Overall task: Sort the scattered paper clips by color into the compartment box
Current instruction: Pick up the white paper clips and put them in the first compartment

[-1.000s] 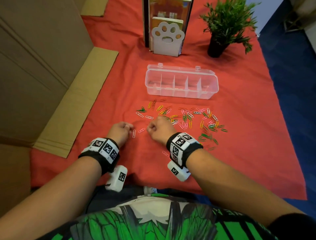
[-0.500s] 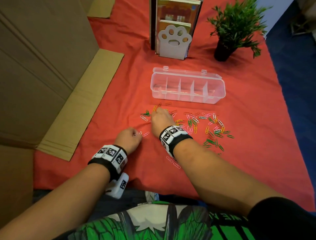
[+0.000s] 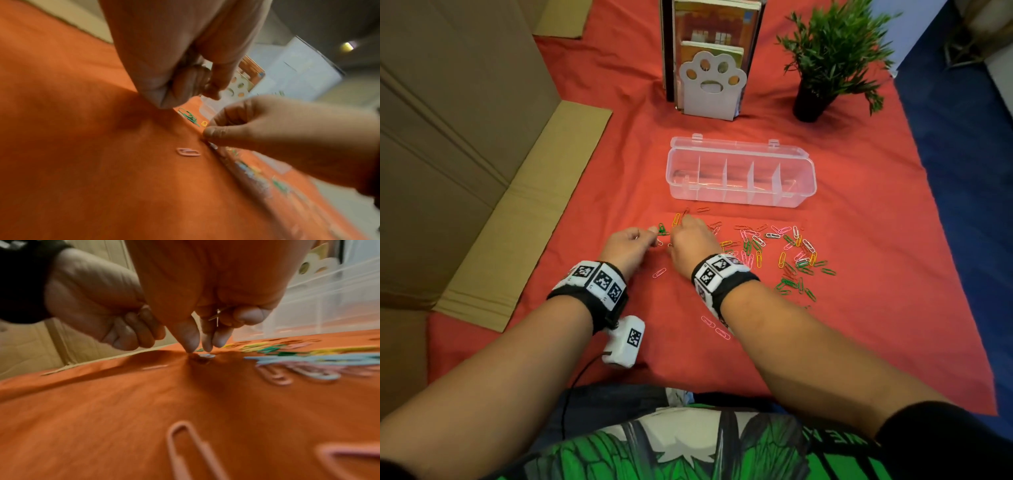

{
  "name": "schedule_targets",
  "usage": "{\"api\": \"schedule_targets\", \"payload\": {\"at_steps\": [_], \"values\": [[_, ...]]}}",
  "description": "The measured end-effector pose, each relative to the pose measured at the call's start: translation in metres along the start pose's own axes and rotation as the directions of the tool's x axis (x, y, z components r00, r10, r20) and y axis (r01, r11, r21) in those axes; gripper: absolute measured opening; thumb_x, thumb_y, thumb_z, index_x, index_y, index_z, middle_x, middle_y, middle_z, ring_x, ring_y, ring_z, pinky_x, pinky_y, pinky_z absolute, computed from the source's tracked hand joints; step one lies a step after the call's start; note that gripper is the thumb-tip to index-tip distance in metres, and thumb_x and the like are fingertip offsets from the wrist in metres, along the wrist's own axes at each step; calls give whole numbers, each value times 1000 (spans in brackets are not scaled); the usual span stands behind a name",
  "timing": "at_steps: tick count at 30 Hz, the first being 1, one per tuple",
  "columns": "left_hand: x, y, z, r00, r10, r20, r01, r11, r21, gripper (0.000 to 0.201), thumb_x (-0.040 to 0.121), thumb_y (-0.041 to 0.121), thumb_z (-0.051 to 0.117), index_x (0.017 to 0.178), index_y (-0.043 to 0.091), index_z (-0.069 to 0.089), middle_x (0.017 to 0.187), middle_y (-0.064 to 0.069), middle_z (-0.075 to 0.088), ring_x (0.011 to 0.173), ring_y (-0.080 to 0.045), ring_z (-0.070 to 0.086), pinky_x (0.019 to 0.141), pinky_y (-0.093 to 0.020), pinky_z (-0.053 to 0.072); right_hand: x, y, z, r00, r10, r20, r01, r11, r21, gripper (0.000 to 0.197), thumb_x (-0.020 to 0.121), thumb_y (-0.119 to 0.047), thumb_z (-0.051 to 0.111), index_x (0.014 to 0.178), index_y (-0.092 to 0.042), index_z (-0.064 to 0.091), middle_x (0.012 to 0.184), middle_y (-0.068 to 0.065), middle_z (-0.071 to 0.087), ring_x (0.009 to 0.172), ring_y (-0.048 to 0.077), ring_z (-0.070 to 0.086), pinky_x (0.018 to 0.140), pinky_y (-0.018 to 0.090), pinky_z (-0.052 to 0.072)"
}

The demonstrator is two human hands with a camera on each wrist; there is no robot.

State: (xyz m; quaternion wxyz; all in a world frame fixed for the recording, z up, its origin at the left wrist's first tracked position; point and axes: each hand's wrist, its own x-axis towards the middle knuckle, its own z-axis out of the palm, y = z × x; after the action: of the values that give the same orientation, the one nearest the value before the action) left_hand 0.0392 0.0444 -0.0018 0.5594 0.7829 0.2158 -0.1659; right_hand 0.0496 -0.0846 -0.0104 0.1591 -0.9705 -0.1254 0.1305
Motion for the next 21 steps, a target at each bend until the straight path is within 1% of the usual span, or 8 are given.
{"api": "schedule_targets", "payload": {"at_steps": [2,4,6,8,10,14,17,21], "values": [[5,-3,-1,984,174,-42,-153,940,304,18,82,32,65,73,16,67,62,-6,58,57,-18,50,57,-27,39,-1,-7,2,1000,-3,21,3,999,-42,30,87,-10,47,114,0,55,118,16,49,114,36,46,94,42,43],[7,-7,-3,955,294,33,-263,791,552,19,81,28,66,95,15,72,86,-9,71,81,-23,64,72,-27,44,-3,-8,2,998,23,56,-20,998,-51,33,88,-7,42,119,1,51,121,18,48,115,36,45,95,42,42],[11,-13,-5,932,339,130,-329,640,694,28,82,26,63,109,21,68,107,-10,70,101,-26,64,87,-29,47,-5,-3,3,995,43,89,-37,998,-59,36,87,-6,40,121,2,49,122,19,48,117,37,44,98,43,42],[14,-15,-6,928,338,158,-337,576,745,28,82,26,62,109,21,66,109,-13,67,102,-29,62,90,-34,48,-8,5,5,991,46,126,-37,997,-72,37,86,-4,39,121,3,48,123,20,48,118,37,44,102,44,41],[15,-15,-5,929,332,165,-329,530,782,24,83,28,60,102,14,65,103,-16,64,97,-33,60,85,-37,48,-14,13,6,988,34,149,-23,997,-80,37,84,-2,40,120,3,47,122,21,48,117,37,44,102,43,41],[13,-13,-2,941,299,158,-301,528,794,18,86,28,56,92,11,61,102,-16,62,95,-34,59,81,-36,44,-18,22,3,997,22,70,-20,1000,-23,34,82,-3,47,115,3,51,117,21,52,112,36,49,97,39,43],[11,-15,-3,948,280,150,-290,574,766,15,85,28,57,85,14,62,98,-15,63,92,-33,60,79,-36,45,-17,32,-3,993,111,28,-112,993,48,28,85,-5,47,111,3,55,115,21,54,110,37,52,93,37,43],[7,-18,-5,951,265,160,-291,590,753,14,81,28,62,79,14,63,91,-13,66,88,-32,62,74,-34,45,-23,50,-10,986,162,31,-162,987,1,25,84,-6,47,103,-1,61,110,18,57,108,36,53,89,39,46]]}}
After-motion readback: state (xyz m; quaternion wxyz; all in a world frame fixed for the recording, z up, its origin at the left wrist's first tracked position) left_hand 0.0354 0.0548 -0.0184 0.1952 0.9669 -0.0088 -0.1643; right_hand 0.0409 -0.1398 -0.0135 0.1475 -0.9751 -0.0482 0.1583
